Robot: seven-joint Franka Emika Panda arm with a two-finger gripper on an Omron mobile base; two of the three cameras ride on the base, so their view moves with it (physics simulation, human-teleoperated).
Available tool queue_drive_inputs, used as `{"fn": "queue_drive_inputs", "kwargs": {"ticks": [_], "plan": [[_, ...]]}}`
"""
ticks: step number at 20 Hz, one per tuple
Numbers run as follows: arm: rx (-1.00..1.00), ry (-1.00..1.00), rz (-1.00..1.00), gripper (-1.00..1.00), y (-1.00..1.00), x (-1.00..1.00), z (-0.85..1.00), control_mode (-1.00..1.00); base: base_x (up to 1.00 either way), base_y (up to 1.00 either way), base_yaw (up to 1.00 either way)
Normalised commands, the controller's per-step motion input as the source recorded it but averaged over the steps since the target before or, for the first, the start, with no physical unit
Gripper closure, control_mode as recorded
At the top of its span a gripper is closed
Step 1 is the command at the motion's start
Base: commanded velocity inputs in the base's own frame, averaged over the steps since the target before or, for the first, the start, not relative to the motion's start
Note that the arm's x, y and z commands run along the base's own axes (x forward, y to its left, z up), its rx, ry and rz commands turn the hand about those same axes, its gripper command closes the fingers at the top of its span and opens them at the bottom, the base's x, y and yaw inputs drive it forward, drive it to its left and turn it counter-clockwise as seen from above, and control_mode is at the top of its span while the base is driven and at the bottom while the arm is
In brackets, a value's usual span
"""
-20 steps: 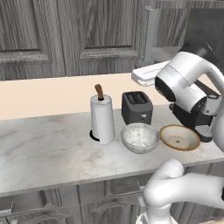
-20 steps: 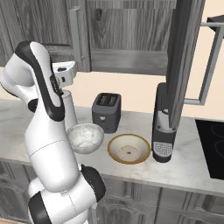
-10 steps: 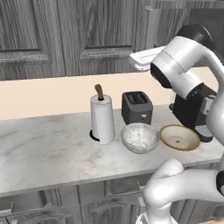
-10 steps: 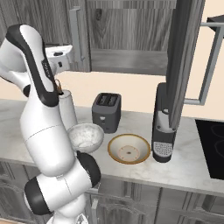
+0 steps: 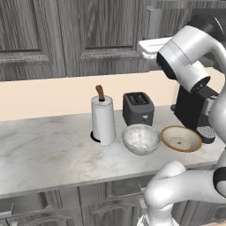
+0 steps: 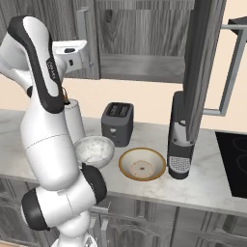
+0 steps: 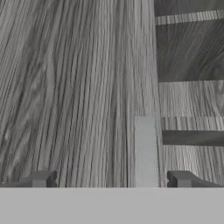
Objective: Open the cabinet. Pick the bowls from the counter and place them in the cabinet. Then close the cabinet.
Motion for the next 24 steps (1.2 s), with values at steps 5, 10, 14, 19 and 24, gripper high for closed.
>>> {"fn": "queue_drive_inputs", "kwargs": {"ticks": [5, 10, 14, 19, 24], "plan": [[0.11, -0.01, -0.04, -1.00, -0.39, -0.08, 0.01, -1.00, 0.00, 0.00, 0.00], [0.00, 0.00, 0.00, -1.00, 0.03, 0.01, 0.00, -1.00, 0.00, 0.00, 0.00], [0.00, 0.00, 0.00, -1.00, -0.04, 0.09, 0.00, -1.00, 0.00, 0.00, 0.00], [0.01, 0.03, 0.00, -1.00, -0.08, 0.09, 0.00, -1.00, 0.00, 0.00, 0.00], [0.00, 0.08, 0.00, -1.00, 0.01, 0.35, -0.09, -1.00, 0.00, 0.00, 0.00]]}}
